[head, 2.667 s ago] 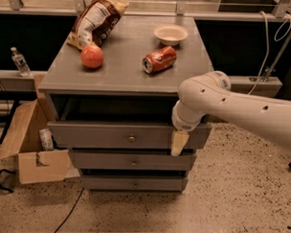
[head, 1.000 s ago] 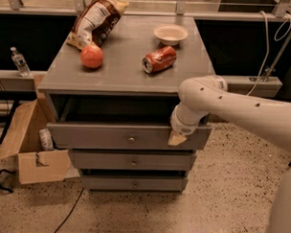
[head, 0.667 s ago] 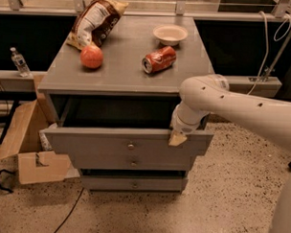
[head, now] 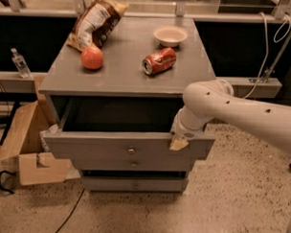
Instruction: Open top drawer
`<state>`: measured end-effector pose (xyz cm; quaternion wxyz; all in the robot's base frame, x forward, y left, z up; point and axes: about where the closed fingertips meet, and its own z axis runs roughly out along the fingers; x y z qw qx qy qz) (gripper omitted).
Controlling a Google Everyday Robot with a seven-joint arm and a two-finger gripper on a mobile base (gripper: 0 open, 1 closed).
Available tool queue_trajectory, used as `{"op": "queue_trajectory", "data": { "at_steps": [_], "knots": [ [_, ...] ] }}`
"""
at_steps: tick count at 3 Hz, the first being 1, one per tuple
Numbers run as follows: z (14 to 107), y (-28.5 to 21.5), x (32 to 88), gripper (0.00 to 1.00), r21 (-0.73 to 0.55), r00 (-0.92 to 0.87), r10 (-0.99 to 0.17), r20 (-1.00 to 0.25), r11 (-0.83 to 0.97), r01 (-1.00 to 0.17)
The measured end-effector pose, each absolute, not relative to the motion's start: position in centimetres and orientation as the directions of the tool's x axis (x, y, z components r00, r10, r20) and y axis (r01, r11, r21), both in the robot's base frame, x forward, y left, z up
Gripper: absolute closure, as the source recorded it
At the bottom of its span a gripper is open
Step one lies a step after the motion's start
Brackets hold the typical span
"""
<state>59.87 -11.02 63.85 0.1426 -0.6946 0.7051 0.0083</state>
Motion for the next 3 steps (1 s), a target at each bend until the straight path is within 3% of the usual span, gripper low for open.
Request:
{"op": "queue_trajectory", "data": {
  "at_steps": [3],
  "knots": [
    [63.9,-11.0,57.8,1.0,-0.193,-0.018,-0.968,-0.249,0.067,-0.979]
  ]
}}
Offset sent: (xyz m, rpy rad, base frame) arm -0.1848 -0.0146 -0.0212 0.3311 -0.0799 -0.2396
